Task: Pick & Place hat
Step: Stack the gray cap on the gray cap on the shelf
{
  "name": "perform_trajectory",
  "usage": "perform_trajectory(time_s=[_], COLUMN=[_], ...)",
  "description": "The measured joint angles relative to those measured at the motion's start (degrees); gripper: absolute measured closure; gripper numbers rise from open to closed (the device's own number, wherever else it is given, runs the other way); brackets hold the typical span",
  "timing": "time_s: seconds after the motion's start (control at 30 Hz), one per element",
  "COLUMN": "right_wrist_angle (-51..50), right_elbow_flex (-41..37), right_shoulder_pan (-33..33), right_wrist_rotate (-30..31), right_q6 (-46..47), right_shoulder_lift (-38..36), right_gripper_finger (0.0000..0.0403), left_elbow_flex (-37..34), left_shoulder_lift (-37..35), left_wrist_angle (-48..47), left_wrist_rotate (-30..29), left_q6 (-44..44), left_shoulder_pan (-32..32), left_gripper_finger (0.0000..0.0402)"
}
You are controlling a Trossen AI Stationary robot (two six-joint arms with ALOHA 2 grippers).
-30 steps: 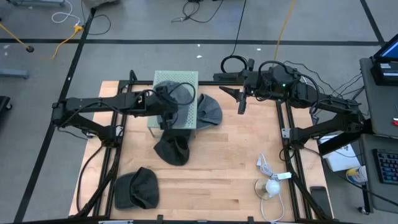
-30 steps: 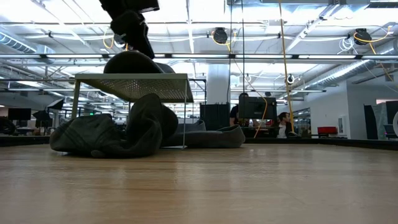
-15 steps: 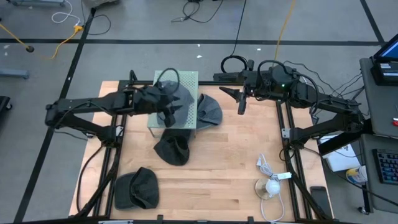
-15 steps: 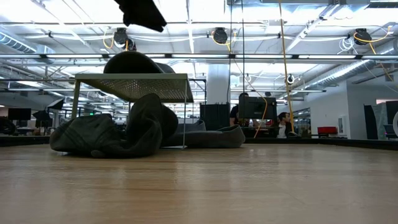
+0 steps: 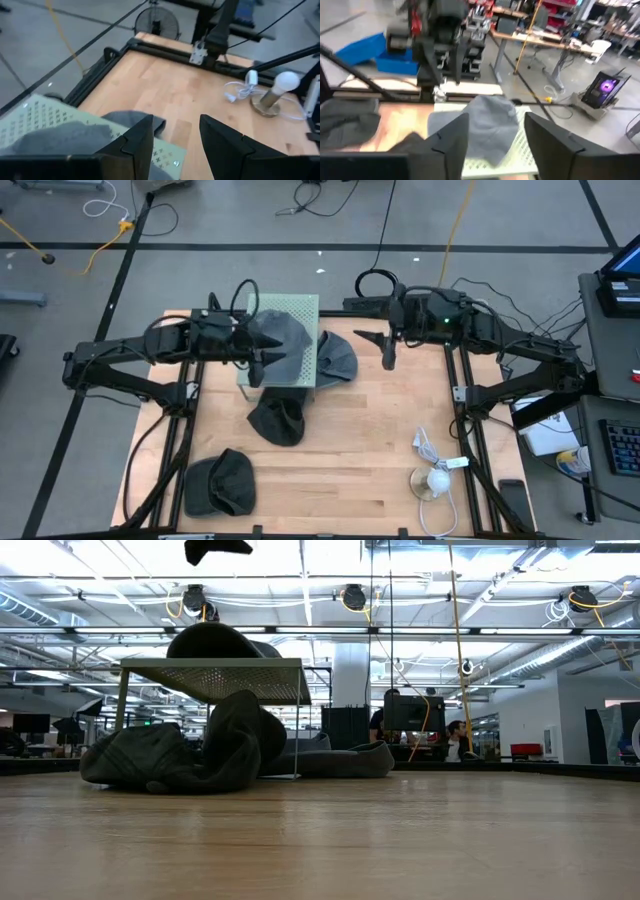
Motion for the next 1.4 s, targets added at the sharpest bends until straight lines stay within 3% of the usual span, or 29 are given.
perform_trajectory(time_s=[0.23,0.4,0.6,0.77,0.9,1.03,1.4], right_wrist_angle=[-4.6,-6.6,-11.7,-14.2,-10.7,-7.0,13.9], right_elbow_flex=[0.0,0.0,0.0,-2.8,-7.3,-12.3,-28.3], right_shoulder_pan=[2.0,4.5,6.4,6.4,6.4,6.4,6.2], right_wrist_rotate=[3.0,7.7,8.9,8.9,8.9,8.7,10.4], right_q6=[-2.3,-5.8,-6.9,-7.1,-7.1,-7.1,-11.0], right_shoulder_lift=[2.8,6.2,11.3,14.5,15.3,15.3,15.3], right_gripper_finger=[0.0124,0.0092,0.0091,0.0091,0.0092,0.0092,0.0092], left_elbow_flex=[0.0,0.0,-0.5,-8.9,-17.6,-22.9,-26.6], left_shoulder_lift=[-3.3,-5.8,-8.9,-13.7,-18.8,-22.6,-26.1], left_wrist_angle=[4.2,4.3,5.4,10.8,20.4,23.2,22.2], left_wrist_rotate=[3.3,4.5,6.4,7.7,7.1,4.6,4.4], left_q6=[1.6,1.4,2.0,1.0,-1.5,-3.2,-5.0], left_shoulder_pan=[0.0,0.0,0.0,0.0,0.0,0.0,0.0], left_gripper_finger=[0.0238,0.0238,0.0238,0.0238,0.0238,0.0238,0.0238])
